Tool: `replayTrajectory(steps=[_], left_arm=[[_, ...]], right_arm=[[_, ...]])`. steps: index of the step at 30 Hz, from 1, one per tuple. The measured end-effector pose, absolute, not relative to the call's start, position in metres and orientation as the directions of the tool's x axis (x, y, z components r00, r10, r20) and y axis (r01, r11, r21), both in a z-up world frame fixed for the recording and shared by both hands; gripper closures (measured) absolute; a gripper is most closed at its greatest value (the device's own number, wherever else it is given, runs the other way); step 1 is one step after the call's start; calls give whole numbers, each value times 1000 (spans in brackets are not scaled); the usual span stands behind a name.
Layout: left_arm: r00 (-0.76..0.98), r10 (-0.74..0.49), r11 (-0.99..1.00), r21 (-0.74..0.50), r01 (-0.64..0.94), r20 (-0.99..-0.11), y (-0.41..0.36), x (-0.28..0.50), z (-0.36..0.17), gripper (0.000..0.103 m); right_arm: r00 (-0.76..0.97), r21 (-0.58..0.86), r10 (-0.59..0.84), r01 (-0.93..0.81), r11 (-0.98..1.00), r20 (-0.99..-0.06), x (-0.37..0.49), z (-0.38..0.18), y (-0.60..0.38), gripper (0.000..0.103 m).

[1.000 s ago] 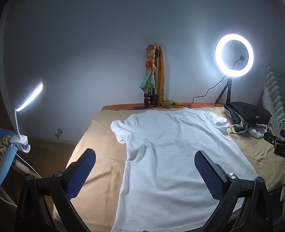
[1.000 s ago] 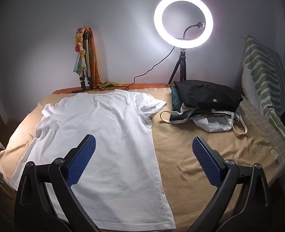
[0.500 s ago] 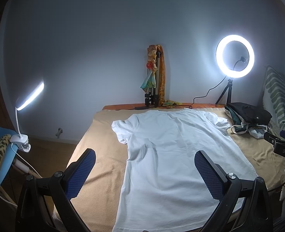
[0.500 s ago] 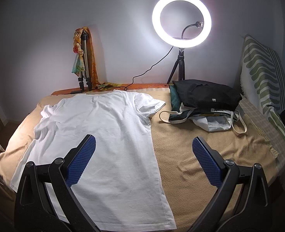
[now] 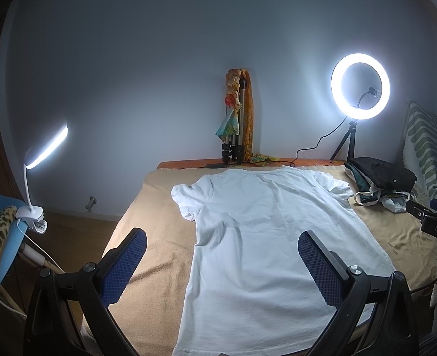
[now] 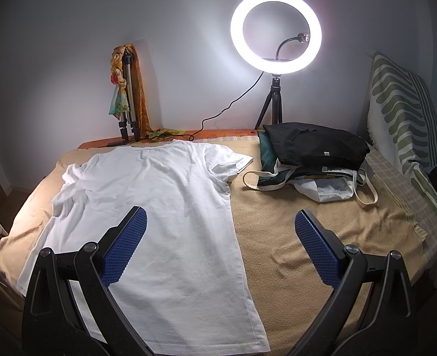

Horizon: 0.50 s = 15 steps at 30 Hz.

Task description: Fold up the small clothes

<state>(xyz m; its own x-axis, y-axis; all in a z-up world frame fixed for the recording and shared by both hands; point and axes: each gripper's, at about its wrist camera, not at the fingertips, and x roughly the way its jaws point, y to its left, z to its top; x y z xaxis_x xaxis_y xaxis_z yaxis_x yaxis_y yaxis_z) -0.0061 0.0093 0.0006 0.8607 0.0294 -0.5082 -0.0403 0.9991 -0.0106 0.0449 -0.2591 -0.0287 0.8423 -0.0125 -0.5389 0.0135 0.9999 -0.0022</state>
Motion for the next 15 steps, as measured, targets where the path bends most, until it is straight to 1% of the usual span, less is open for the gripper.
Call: replayTrajectory(steps=[15], left_arm=[[859, 28, 999, -16, -42, -511, 12, -7, 1, 0]], right_arm=[[843, -3, -15, 16, 1000, -538, 43, -27, -257, 1]])
